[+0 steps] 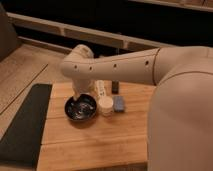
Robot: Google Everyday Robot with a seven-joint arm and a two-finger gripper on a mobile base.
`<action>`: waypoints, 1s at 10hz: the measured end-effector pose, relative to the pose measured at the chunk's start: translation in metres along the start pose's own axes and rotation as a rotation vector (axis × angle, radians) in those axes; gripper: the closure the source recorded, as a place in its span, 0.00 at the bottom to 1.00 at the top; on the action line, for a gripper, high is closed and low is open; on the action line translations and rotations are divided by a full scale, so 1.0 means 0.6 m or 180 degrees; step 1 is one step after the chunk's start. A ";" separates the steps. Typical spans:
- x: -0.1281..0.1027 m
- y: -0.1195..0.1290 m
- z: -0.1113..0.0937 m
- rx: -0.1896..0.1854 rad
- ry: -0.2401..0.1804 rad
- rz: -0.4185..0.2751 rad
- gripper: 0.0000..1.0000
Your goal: Place the pepper in the ceramic bowl
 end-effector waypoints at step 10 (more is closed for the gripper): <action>-0.068 -0.023 0.016 0.0020 -0.0128 -0.0408 0.35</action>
